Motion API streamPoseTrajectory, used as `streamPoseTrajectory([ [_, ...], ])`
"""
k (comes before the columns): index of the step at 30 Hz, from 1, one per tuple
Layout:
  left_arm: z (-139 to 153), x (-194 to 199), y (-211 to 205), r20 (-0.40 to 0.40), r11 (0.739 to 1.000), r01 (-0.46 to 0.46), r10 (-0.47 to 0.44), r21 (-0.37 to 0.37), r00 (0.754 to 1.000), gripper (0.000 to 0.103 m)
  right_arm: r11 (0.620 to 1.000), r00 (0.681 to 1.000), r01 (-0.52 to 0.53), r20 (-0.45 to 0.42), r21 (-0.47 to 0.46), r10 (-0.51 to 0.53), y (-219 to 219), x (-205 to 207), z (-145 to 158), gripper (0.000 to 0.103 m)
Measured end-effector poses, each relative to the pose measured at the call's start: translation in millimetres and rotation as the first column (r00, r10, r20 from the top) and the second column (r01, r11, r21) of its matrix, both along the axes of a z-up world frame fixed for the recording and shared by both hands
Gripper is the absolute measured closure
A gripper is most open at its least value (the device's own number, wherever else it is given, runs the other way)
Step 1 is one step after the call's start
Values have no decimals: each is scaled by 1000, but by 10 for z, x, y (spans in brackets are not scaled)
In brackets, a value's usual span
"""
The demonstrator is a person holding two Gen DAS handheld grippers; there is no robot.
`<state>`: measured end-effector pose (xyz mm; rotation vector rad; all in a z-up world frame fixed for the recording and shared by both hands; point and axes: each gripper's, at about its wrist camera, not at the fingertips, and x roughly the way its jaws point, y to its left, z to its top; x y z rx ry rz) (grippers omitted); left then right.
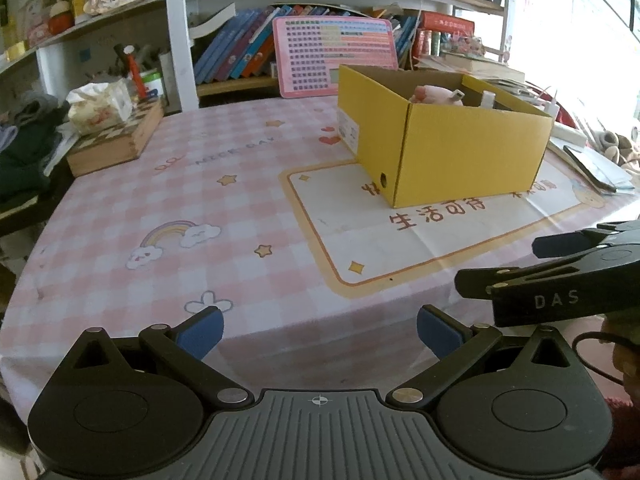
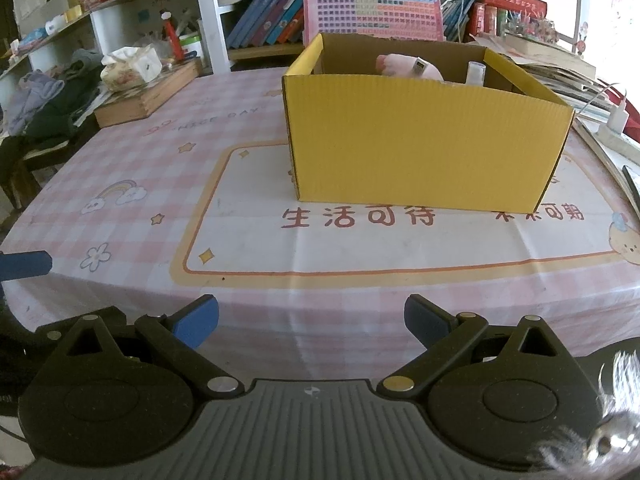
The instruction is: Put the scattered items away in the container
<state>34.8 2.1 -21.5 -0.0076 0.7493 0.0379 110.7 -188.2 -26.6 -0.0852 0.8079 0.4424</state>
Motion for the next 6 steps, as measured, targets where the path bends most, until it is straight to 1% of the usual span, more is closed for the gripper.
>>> streamPoseTrajectory([
  [6,62,-21,20,7,1000,-20,20,-5,1000,0,1000,1000,-4,-4,5,4,-6,-4,26,3],
])
